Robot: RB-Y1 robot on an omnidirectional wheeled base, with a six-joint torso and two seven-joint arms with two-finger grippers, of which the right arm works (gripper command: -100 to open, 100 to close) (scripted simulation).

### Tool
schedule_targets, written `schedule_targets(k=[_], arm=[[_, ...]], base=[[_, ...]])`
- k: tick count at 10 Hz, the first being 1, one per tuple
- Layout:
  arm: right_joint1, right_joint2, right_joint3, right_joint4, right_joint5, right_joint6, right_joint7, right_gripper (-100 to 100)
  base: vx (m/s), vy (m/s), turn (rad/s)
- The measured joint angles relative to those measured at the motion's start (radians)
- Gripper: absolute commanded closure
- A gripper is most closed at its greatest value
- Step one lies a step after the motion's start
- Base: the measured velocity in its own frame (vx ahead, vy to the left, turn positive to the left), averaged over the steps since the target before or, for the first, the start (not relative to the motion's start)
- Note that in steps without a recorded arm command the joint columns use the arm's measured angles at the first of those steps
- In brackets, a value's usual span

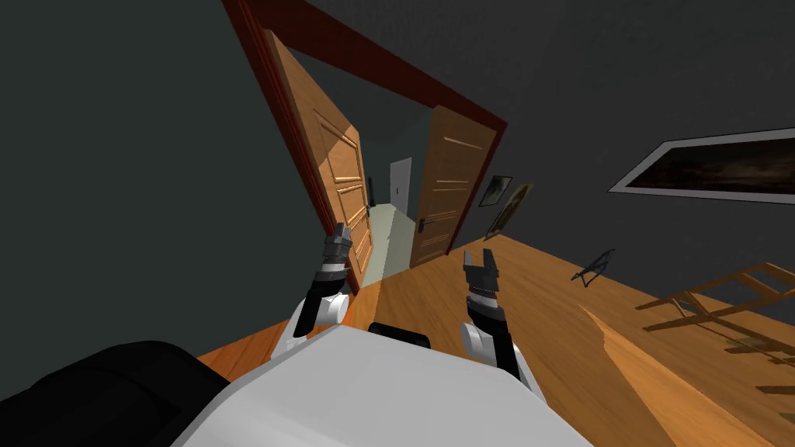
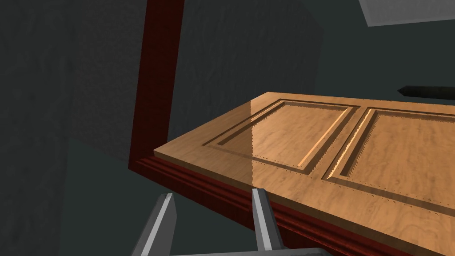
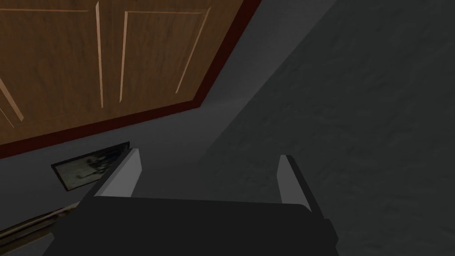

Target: Push the door open

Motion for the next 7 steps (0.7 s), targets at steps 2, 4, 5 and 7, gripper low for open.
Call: schedule_targets(k=[2, 4, 5, 7], arm=[[-0.038, -0.018, -0.003, 0.064, -0.009, 0.002, -0.007, -100], [-0.061, -0.036, -0.007, 0.106, -0.017, 0.012, -0.015, -100], [-0.079, -0.044, -0.011, 0.144, -0.021, 0.007, -0.018, -100], [-0.117, -0.062, -0.013, 0.211, -0.03, 0.011, -0.023, -100]], base=[[0.073, -0.111, 0.189], [0.054, -0.06, 0.092], [0.05, -0.073, 0.191], [0.053, -0.098, 0.213]])
